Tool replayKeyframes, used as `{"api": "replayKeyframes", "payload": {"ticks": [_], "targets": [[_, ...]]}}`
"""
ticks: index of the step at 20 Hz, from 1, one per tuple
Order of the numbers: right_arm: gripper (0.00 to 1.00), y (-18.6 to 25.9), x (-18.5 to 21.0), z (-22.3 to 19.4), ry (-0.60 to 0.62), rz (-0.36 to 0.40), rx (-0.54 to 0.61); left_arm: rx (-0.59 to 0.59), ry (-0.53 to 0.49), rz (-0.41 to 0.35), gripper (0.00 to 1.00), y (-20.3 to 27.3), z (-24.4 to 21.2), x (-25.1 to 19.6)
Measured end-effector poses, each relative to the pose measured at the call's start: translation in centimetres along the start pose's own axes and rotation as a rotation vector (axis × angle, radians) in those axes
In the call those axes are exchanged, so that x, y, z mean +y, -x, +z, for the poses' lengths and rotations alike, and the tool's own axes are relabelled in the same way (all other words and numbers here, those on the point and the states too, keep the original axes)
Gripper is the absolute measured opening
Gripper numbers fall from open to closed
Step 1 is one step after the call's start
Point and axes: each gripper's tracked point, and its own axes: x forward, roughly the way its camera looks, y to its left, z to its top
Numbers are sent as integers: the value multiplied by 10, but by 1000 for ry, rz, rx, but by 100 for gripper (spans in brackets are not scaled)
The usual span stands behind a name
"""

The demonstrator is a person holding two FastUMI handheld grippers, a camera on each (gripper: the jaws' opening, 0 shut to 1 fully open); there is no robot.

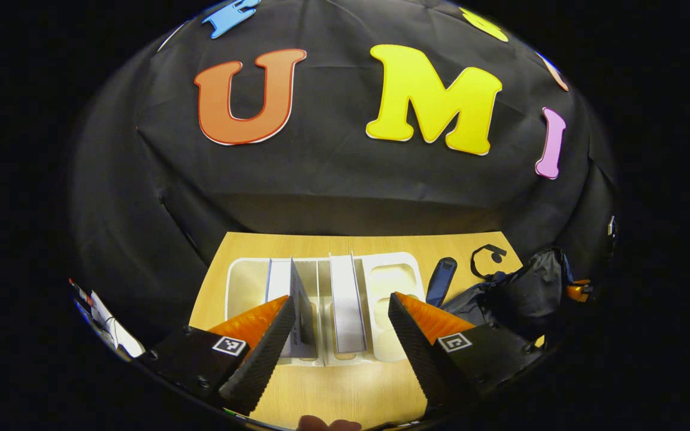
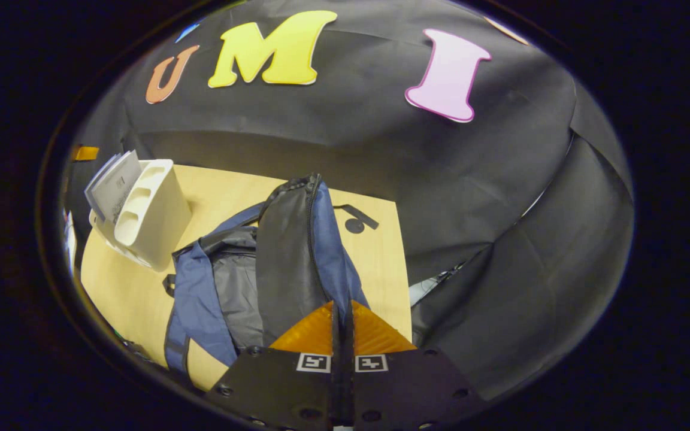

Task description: Open the schoolbag, grab two books from the bookshelf and put them into the schoolbag.

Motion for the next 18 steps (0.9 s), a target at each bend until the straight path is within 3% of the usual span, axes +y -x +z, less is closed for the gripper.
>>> {"api": "replayKeyframes", "payload": {"ticks": [7, 9, 13, 14, 18], "targets": [[0, -7, -16, -9, -28, 11, 7, 300, -46, -29, 100, -57, -16, -7], [0, -8, -19, -11, -35, 15, 8, 391, -47, -36, 96, -63, -30, -7], [0, -10, -19, -13, -48, 30, 8, 528, -49, -29, 99, -71, -51, -11], [3, -11, -20, -12, -46, 33, 7, 555, -46, -28, 99, -74, -56, -11], [0, -14, -21, -12, -50, 41, 5, 638, 28, -2, 99, -88, -73, -11]]}}
